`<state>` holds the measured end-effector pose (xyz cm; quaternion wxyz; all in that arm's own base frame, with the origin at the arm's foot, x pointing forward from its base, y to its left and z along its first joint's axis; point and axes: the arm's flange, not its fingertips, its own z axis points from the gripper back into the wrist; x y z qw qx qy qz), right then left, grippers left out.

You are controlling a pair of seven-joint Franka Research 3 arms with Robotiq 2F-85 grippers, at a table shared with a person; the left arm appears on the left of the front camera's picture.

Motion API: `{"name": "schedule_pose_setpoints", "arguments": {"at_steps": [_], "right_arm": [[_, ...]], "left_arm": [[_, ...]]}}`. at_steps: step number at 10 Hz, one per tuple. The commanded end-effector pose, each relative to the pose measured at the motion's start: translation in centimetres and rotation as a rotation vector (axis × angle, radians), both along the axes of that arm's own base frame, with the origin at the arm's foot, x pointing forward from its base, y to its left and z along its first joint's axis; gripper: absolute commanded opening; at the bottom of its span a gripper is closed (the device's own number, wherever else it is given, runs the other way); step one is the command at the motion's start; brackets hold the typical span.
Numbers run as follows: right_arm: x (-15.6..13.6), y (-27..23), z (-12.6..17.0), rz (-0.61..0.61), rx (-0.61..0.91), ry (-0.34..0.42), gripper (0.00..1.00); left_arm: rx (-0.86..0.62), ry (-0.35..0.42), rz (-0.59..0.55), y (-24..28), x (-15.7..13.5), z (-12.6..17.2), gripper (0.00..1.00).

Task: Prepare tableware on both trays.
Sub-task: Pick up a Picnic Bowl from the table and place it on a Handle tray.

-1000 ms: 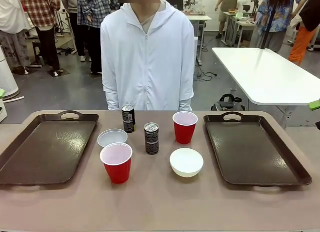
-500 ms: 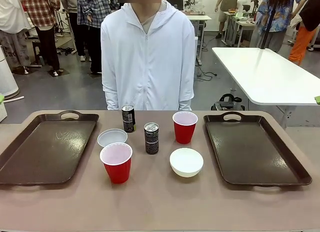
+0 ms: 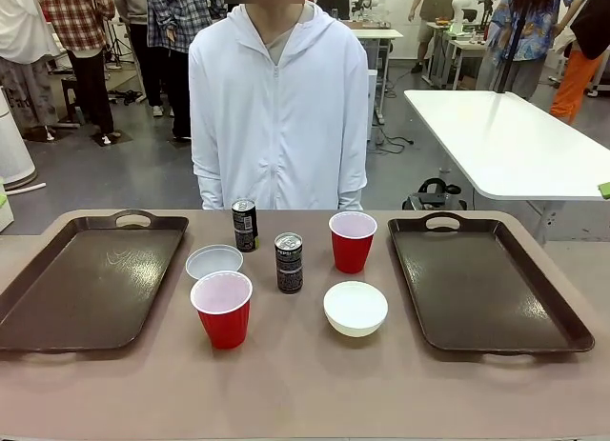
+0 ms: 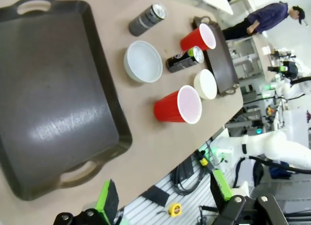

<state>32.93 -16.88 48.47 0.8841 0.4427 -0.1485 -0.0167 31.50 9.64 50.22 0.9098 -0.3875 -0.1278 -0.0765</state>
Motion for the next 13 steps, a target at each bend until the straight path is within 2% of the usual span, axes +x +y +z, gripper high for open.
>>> {"name": "schedule_pose_setpoints", "arguments": {"at_steps": [1, 13], "right_arm": [[0.06, 0.04, -0.08, 0.005, 0.009, -0.002, 1.00], [0.06, 0.04, -0.08, 0.005, 0.009, -0.002, 1.00]], "left_arm": [[-0.027, -0.007, 0.011, -0.05, 0.09, 0.13, 1.00], [-0.027, -0.007, 0.011, -0.05, 0.09, 0.13, 1.00]]}}
